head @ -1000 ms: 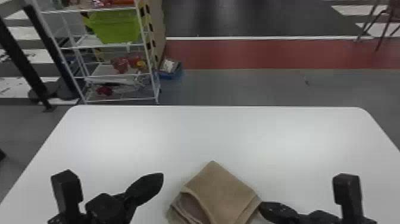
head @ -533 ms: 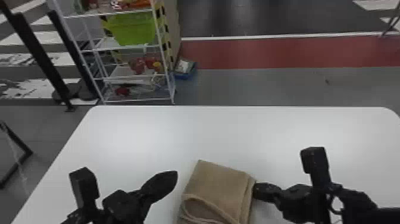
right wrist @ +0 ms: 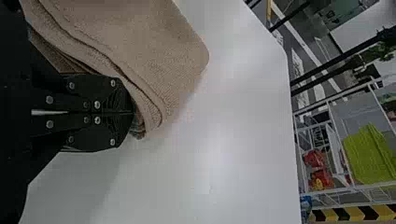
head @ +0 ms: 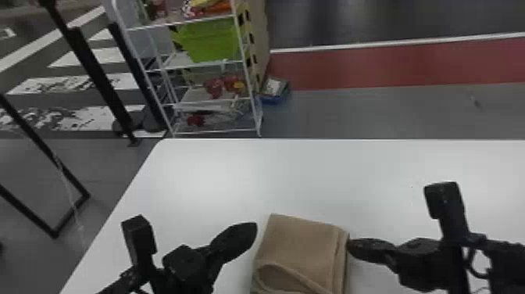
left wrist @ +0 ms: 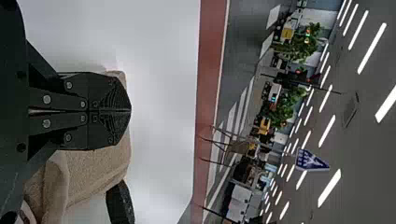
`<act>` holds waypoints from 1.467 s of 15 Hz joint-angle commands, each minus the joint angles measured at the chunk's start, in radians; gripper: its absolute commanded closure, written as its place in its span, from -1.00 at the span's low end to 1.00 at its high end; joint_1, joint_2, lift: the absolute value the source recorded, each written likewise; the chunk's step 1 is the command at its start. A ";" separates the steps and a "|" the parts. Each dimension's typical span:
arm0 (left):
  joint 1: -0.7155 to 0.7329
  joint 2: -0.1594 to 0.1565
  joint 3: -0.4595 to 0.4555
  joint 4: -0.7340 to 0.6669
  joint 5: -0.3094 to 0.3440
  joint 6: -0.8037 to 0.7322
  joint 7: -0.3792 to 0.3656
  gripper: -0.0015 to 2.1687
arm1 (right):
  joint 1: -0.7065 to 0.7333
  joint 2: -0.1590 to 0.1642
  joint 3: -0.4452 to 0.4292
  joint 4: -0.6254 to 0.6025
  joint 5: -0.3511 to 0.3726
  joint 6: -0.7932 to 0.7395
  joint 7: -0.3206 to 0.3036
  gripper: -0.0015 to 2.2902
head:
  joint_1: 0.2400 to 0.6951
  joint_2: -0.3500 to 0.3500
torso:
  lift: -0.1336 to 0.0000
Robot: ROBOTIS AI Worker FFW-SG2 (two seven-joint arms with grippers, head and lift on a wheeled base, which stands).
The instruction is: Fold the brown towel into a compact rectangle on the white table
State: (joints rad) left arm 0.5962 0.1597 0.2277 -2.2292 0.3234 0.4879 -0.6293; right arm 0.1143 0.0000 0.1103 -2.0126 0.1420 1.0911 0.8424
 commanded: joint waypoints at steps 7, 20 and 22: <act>0.070 -0.003 -0.019 -0.058 -0.012 0.027 0.000 0.52 | 0.087 0.001 -0.351 -0.146 -0.205 0.050 0.261 0.47 | 1.00 0.35 | -0.84; 0.205 -0.005 -0.057 -0.081 -0.066 0.002 0.013 0.52 | 0.291 0.001 -0.684 -0.199 -0.421 -0.089 0.409 0.47 | 1.00 -0.24 | -0.84; 0.218 -0.006 -0.074 -0.078 -0.076 -0.001 0.022 0.52 | 0.289 0.001 -0.684 -0.199 -0.435 -0.089 0.409 0.47 | 1.00 -0.32 | -0.84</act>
State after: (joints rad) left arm 0.8034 0.1548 0.1662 -2.3084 0.2547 0.4884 -0.6106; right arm 0.4048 0.0000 -0.5732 -2.2126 -0.2826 1.0025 1.2519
